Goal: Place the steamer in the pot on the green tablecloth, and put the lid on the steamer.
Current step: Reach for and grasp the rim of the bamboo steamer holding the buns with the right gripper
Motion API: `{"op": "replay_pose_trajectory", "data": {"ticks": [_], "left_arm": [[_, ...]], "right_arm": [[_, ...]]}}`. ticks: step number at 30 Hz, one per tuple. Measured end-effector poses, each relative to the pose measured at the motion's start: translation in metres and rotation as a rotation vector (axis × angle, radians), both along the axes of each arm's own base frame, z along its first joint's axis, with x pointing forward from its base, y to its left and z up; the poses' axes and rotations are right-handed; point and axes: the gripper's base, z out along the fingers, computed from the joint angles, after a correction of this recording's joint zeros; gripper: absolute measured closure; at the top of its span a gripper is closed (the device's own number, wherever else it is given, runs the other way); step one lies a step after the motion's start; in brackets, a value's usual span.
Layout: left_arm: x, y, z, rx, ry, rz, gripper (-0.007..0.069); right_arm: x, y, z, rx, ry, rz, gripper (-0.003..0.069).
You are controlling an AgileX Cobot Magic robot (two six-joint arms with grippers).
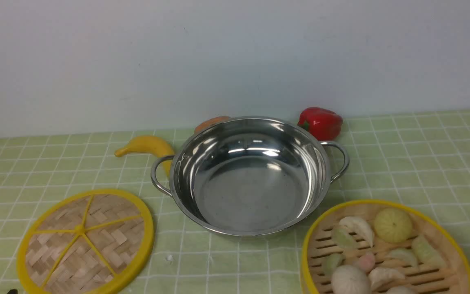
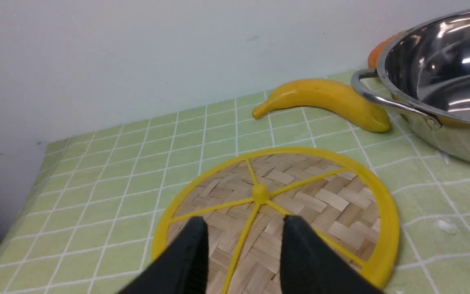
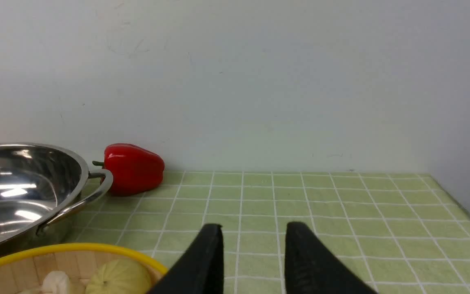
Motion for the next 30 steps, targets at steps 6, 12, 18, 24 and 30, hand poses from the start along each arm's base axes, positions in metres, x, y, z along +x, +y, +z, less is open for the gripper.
{"op": "replay_pose_trajectory", "data": {"ticks": [6, 12, 18, 24, 30], "left_arm": [[0.000, 0.000, 0.000, 0.000, 0.000, 0.000, 0.0382], [0.000, 0.000, 0.000, 0.000, 0.000, 0.000, 0.0382], [0.000, 0.000, 0.000, 0.000, 0.000, 0.000, 0.0382], [0.000, -0.003, 0.001, -0.166, -0.011, 0.000, 0.0382], [0.000, -0.015, 0.006, -0.833, -0.019, -0.010, 0.0382]], "right_arm": [[0.000, 0.000, 0.000, 0.000, 0.000, 0.000, 0.0417], [0.000, 0.000, 0.000, 0.000, 0.000, 0.000, 0.0417], [0.000, 0.000, 0.000, -0.001, 0.000, 0.000, 0.0417], [0.000, 0.001, 0.004, 0.152, -0.047, 0.015, 0.0417], [-0.001, 0.000, 0.016, 0.692, -0.175, 0.050, 0.0417]]}}
